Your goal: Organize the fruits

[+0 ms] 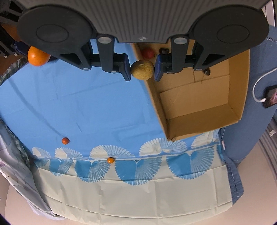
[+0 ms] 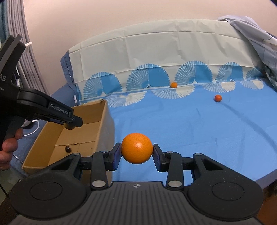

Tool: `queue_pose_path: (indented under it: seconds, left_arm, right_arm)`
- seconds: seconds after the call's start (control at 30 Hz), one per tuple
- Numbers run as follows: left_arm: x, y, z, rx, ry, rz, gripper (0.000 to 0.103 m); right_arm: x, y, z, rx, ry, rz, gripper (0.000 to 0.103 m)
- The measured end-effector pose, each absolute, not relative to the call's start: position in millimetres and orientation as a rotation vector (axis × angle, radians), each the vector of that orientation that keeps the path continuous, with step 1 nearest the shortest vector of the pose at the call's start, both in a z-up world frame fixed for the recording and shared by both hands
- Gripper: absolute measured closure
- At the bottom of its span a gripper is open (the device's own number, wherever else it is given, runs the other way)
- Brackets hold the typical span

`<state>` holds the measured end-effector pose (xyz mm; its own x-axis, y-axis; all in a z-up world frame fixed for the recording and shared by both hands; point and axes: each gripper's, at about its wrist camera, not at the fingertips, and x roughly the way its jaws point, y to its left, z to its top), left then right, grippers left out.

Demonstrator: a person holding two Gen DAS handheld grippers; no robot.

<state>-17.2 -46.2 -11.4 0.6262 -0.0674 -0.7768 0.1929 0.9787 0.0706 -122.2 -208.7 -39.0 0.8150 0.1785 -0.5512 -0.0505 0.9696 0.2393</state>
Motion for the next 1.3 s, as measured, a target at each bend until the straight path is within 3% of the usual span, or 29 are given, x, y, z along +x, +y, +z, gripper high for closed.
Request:
queue_pose_path:
  seconds: [0.47,1.3]
  left_arm:
    - [-71,-40,6,0.134,0.866,-0.160,0.070]
    - [-101,-43,25,0.151,0.823,-0.167,0.070]
  right_arm:
    - [-174,-195,-10,0.128,0.478,0.144,0.063]
    - [-194,-202,-5,0.152,0.426,0.169,0.063]
